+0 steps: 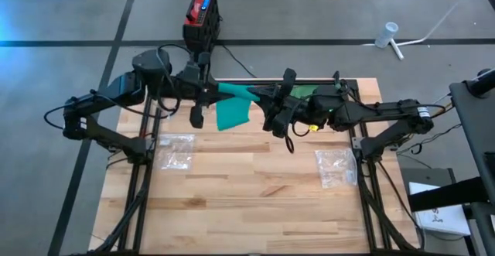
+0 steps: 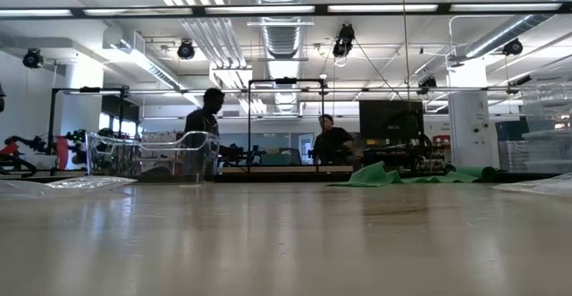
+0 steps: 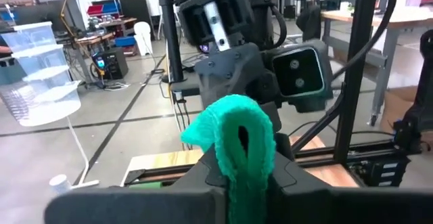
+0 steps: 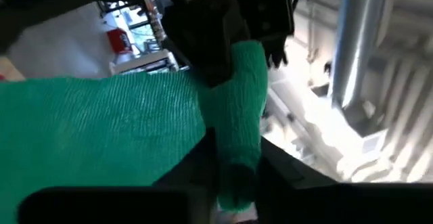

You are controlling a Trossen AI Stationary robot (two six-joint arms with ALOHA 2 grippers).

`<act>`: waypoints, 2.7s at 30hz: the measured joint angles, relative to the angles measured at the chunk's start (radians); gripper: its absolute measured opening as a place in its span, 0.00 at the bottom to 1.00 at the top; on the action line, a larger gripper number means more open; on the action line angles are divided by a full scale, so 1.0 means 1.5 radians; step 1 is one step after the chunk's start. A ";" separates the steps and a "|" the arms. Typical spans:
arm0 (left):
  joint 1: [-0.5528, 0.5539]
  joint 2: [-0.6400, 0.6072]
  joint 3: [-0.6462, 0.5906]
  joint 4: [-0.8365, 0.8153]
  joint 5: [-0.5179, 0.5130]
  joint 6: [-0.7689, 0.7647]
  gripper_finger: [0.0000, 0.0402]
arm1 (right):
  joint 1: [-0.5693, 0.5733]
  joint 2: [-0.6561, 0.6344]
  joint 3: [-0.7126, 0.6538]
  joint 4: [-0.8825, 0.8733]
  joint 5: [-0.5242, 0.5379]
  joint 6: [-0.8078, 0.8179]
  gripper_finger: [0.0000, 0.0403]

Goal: Roll bandage
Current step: Roll the blue bandage

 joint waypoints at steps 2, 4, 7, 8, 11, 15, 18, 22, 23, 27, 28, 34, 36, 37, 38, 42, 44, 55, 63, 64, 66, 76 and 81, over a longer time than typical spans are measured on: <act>0.000 -0.004 0.000 -0.009 -0.005 0.025 0.06 | 0.007 -0.003 0.000 -0.017 0.013 0.069 0.25; 0.000 -0.012 0.000 -0.022 -0.007 0.056 0.04 | 0.012 -0.010 0.000 -0.042 0.024 0.137 0.34; 0.000 -0.022 0.001 -0.042 -0.007 0.130 0.02 | 0.021 -0.025 0.000 -0.070 0.024 0.245 0.49; 0.000 -0.024 0.001 -0.053 -0.007 0.150 0.02 | 0.022 -0.030 0.000 -0.074 0.019 0.278 0.54; 0.000 -0.024 0.001 -0.068 -0.008 0.206 0.02 | 0.022 -0.045 0.000 -0.085 -0.046 0.360 0.66; 0.000 -0.015 0.001 -0.084 0.023 0.258 0.02 | 0.008 -0.047 0.005 -0.079 -0.124 0.440 0.75; -0.002 -0.007 0.000 -0.085 0.045 0.287 0.02 | -0.008 -0.035 0.012 -0.077 -0.149 0.473 0.75; -0.004 0.000 0.000 -0.087 0.048 0.323 0.02 | -0.023 -0.018 0.016 -0.086 -0.183 0.512 0.68; -0.004 0.001 0.000 -0.083 0.048 0.327 0.02 | -0.027 -0.015 0.016 -0.085 -0.186 0.515 0.66; -0.004 0.003 0.000 -0.079 0.040 0.328 0.02 | -0.036 -0.013 0.018 -0.092 -0.198 0.536 0.56; -0.004 0.003 0.000 -0.079 0.036 0.323 0.02 | -0.037 -0.012 0.018 -0.092 -0.198 0.538 0.53; -0.004 0.001 0.000 -0.078 0.023 0.304 0.02 | -0.037 -0.013 0.018 -0.086 -0.190 0.518 0.46; -0.004 -0.002 0.000 -0.087 -0.012 0.299 0.02 | -0.037 -0.022 0.018 -0.097 -0.186 0.514 0.47; -0.004 -0.005 0.000 -0.093 -0.031 0.295 0.02 | -0.037 -0.032 0.018 -0.109 -0.186 0.515 0.48; -0.004 -0.009 0.000 -0.100 -0.044 0.289 0.02 | -0.035 -0.047 0.018 -0.128 -0.187 0.516 0.50; -0.004 -0.034 0.000 -0.113 -0.048 0.259 0.02 | -0.032 -0.135 0.009 -0.225 -0.191 0.541 0.58; -0.007 -0.046 0.000 -0.114 -0.046 0.250 0.02 | -0.031 -0.185 -0.011 -0.253 -0.193 0.572 0.61; -0.008 -0.050 -0.025 -0.115 -0.048 0.181 0.02 | 0.005 -0.528 -0.380 -0.230 -0.192 0.676 0.48; -0.008 -0.028 -0.027 -0.094 -0.067 0.149 0.02 | 0.007 -0.741 -0.528 -0.240 -0.281 0.895 0.32; -0.008 -0.027 -0.027 -0.089 -0.086 0.147 0.02 | 0.007 -0.762 -0.537 -0.245 -0.280 0.906 0.30; -0.008 -0.023 -0.027 -0.083 -0.128 0.141 0.02 | 0.007 -0.796 -0.552 -0.266 -0.280 0.910 0.28; -0.006 0.010 -0.027 -0.055 -0.157 0.114 0.02 | 0.007 -0.869 -0.562 -0.307 -0.280 0.906 0.23; -0.006 0.030 -0.027 -0.037 -0.157 0.068 0.02 | 0.007 -0.869 -0.561 -0.307 -0.280 0.890 0.22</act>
